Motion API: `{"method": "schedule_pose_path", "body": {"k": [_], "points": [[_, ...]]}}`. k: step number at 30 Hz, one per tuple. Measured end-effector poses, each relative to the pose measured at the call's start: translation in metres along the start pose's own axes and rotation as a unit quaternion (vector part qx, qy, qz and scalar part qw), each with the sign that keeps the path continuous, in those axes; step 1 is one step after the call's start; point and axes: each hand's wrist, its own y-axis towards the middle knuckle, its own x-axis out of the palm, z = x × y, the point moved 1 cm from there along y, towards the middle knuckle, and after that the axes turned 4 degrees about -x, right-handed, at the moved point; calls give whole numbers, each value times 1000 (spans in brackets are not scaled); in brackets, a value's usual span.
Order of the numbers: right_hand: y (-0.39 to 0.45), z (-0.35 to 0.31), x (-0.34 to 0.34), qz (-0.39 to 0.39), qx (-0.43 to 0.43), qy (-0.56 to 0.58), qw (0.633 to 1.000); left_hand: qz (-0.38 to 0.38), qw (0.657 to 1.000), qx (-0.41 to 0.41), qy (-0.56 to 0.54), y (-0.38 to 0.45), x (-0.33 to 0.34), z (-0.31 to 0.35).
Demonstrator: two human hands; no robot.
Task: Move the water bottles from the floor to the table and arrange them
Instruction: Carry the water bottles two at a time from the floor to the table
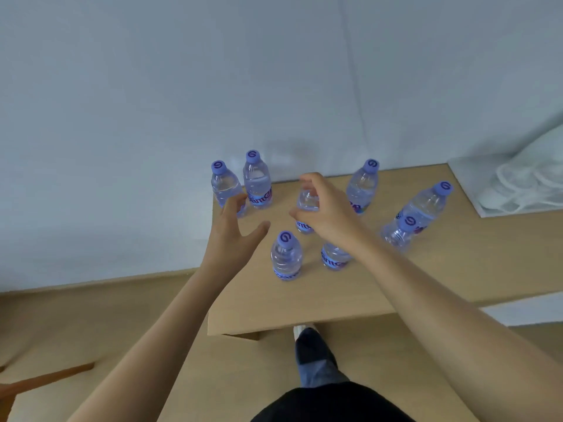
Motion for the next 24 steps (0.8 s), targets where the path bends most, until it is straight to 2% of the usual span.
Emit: {"method": "schedule_pose_path", "body": {"k": [12, 17, 24], "points": [[-141, 21, -43, 149, 90, 36, 984, -134, 983, 122, 33, -72, 47, 56], [-209, 58, -72, 214, 175, 49, 960, -222, 960, 164, 53, -104, 105, 82], [-320, 111, -118, 301, 285, 59, 908, -362, 903, 222, 69, -160, 209, 132]]}}
